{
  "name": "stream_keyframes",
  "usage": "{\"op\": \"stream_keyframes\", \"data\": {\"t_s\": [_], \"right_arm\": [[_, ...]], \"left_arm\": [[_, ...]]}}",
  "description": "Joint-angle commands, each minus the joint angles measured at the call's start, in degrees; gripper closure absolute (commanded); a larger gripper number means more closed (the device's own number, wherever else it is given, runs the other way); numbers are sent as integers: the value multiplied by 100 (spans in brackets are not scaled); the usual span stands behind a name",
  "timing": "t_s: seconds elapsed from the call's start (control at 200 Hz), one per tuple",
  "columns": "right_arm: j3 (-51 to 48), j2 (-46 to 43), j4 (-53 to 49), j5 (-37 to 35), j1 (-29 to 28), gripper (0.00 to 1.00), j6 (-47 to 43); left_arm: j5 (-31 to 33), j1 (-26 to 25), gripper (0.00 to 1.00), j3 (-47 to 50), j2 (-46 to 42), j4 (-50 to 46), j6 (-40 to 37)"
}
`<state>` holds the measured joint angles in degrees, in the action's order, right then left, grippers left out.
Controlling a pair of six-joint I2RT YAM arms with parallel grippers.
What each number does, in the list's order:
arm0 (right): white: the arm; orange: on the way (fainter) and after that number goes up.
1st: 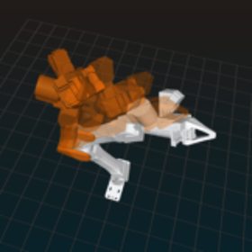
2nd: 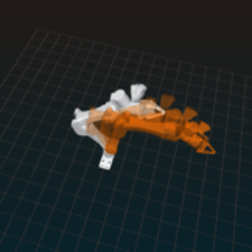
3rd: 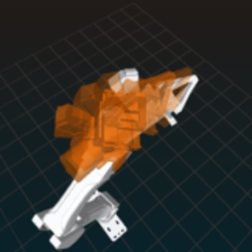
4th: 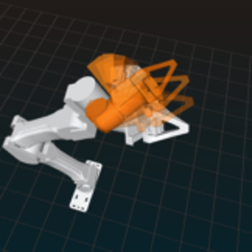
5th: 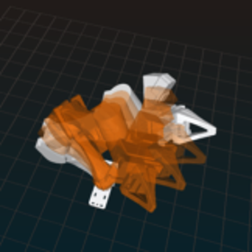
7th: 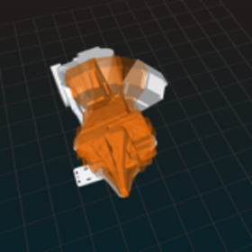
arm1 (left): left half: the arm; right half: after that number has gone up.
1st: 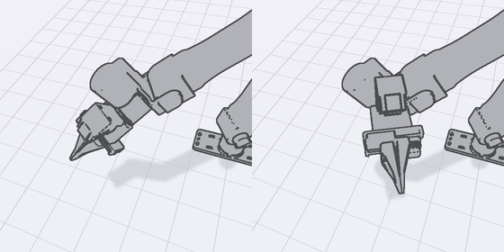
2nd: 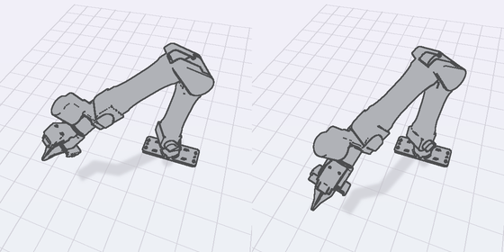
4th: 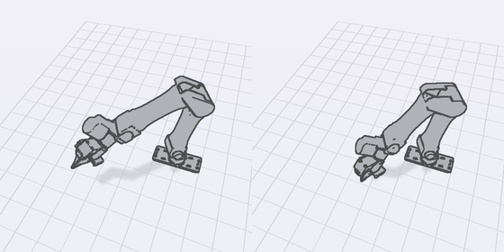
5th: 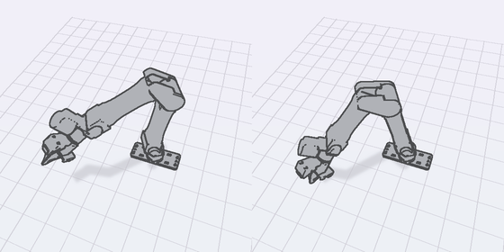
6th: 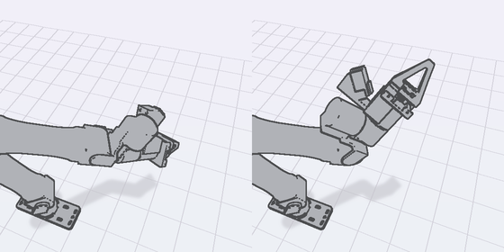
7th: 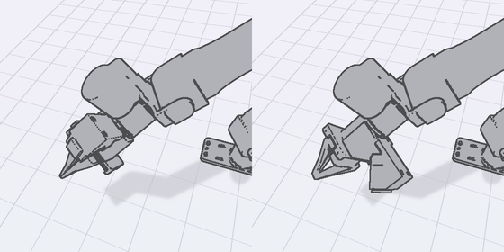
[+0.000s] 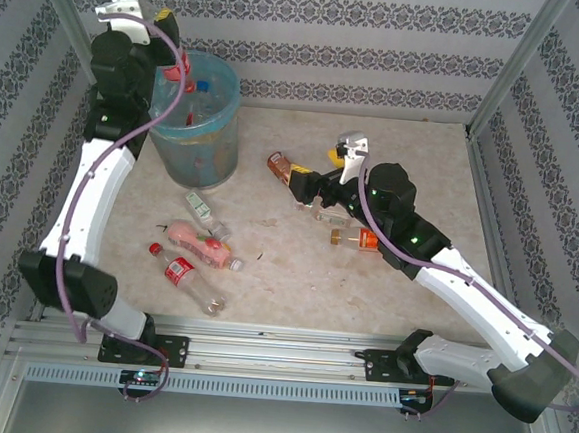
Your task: Put the plastic bottles in the bin
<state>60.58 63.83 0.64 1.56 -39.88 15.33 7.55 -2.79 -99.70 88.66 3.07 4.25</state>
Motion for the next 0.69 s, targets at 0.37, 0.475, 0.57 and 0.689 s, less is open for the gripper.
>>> {"op": "stream_keyframes", "data": {"t_s": [0.37, 0.475, 0.57, 0.689], "right_arm": [[366, 673, 76, 347, 80, 3, 320], [440, 847, 94, 448, 78, 4, 412], [501, 991, 105, 543, 78, 4, 487], [566, 1128, 107, 629, 69, 4, 554]], "left_arm": [[-1001, 652, 80, 96, 1677, 511, 6], [-1282, 648, 79, 140, 1921, 251, -159], [-1331, 652, 78, 301, 2064, 183, -250], [-1365, 657, 78, 560, 2179, 334, -279]]}}
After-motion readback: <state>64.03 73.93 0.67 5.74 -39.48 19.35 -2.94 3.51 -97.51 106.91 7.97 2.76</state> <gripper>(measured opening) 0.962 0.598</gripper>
